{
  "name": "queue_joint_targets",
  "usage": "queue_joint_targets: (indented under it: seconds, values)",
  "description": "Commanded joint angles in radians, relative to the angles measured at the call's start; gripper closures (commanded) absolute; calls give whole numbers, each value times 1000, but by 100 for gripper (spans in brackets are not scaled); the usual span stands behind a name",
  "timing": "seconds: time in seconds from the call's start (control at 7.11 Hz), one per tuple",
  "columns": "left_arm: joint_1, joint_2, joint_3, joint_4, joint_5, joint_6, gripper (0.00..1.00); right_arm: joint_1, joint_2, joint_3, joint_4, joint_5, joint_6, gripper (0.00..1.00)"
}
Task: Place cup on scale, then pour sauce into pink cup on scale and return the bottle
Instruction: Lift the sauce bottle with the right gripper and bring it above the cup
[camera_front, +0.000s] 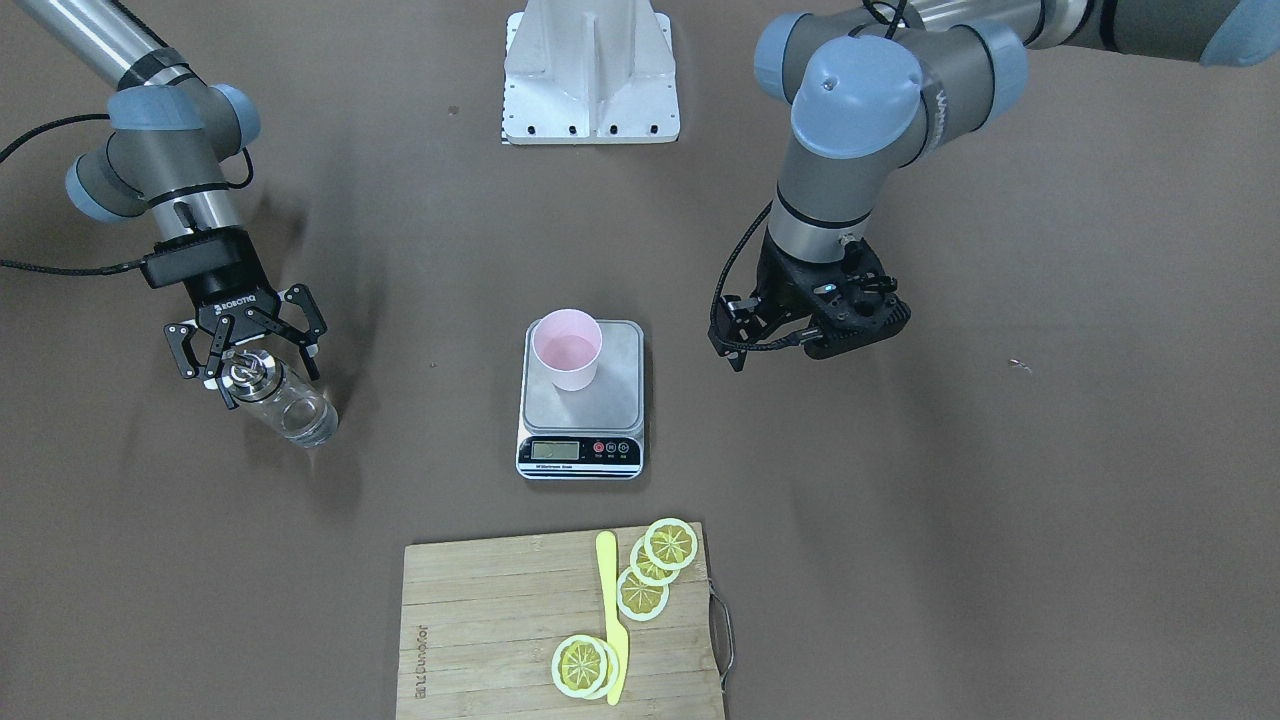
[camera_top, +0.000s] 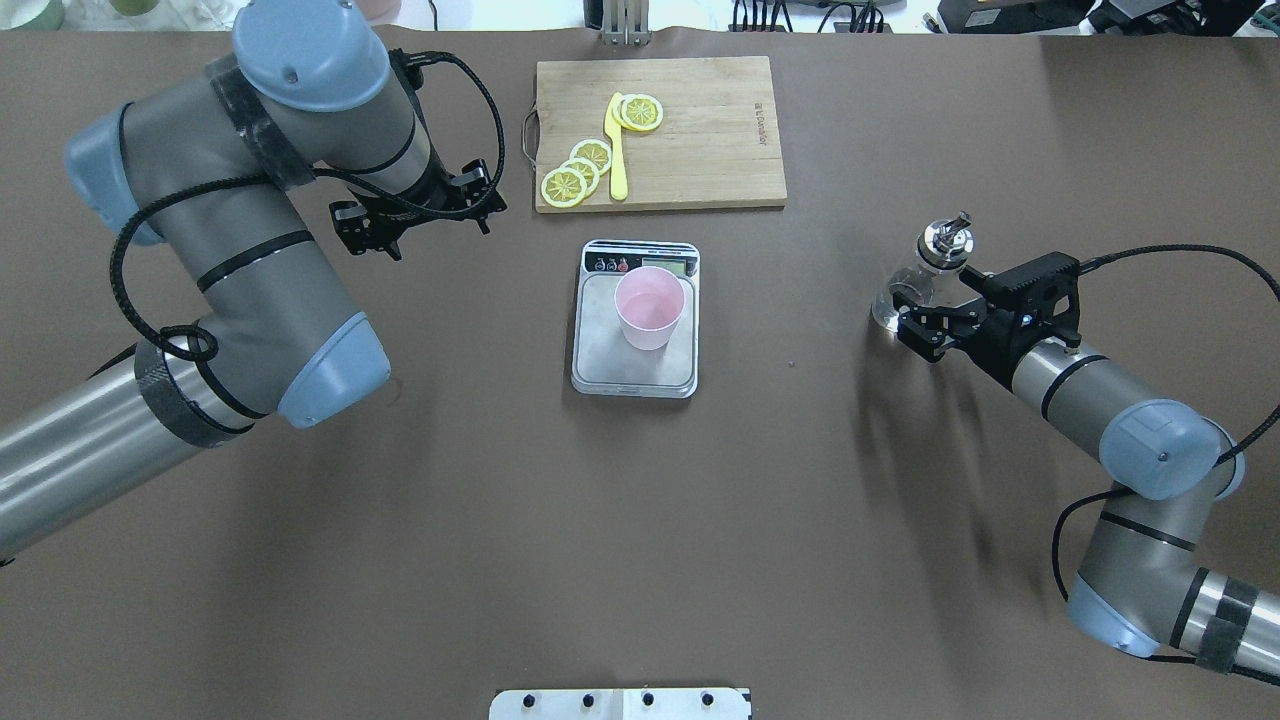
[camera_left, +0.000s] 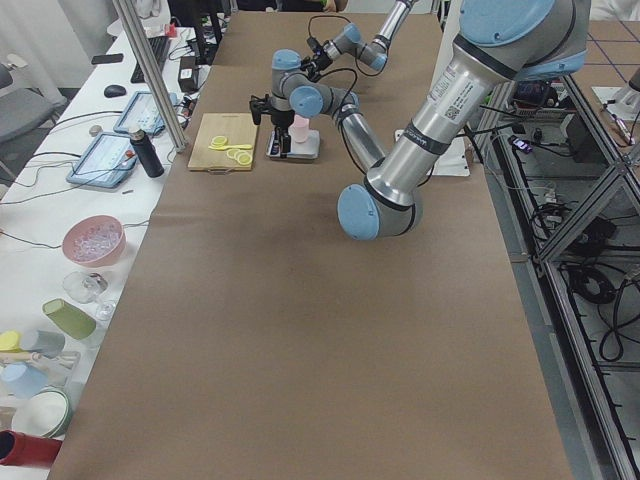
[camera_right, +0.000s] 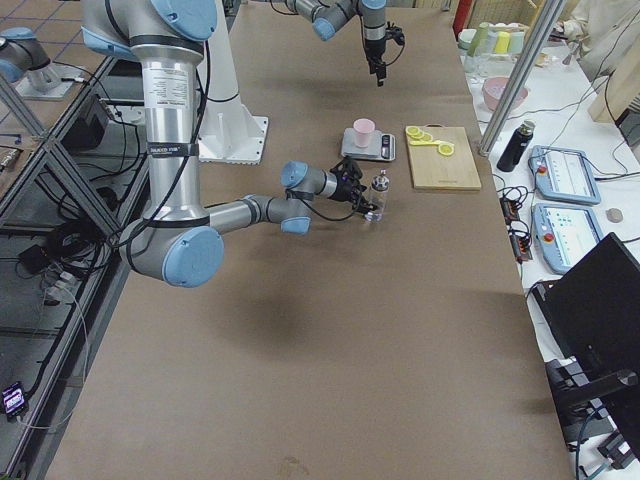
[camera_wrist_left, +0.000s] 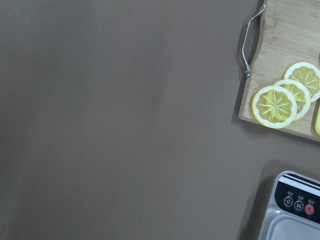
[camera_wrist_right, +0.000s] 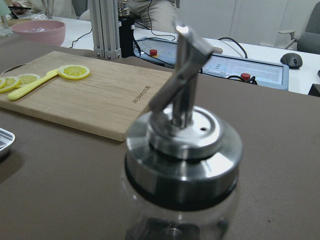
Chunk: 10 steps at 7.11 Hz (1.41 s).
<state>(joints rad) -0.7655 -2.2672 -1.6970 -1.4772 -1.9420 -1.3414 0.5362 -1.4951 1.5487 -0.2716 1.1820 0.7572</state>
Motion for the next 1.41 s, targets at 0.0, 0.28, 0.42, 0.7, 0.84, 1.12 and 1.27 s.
queue_joint_targets:
  seconds: [0.0, 0.28, 0.42, 0.7, 0.84, 1.12, 1.27]
  values:
    - [0, 0, 2, 0, 0, 1, 2, 8, 16, -16, 15, -1, -1, 10]
    - [0, 0, 2, 0, 0, -1, 2, 27, 26, -16, 14, 4, -1, 15]
    - [0, 0, 2, 0, 0, 1, 2, 27, 39, -21, 12, 2, -1, 23]
    - [-6, 0, 3, 0, 0, 1, 2, 27, 62, -38, 14, 2, 1, 45]
    - [-8, 0, 5, 0, 0, 1, 2, 36, 78, -36, 11, 2, -2, 85]
    - [-9, 0, 5, 0, 0, 1, 2, 105, 107, -18, -68, 54, -88, 100]
    - [-29, 0, 3, 1, -3, 37, 2, 113, 121, -13, -104, 47, -213, 100]
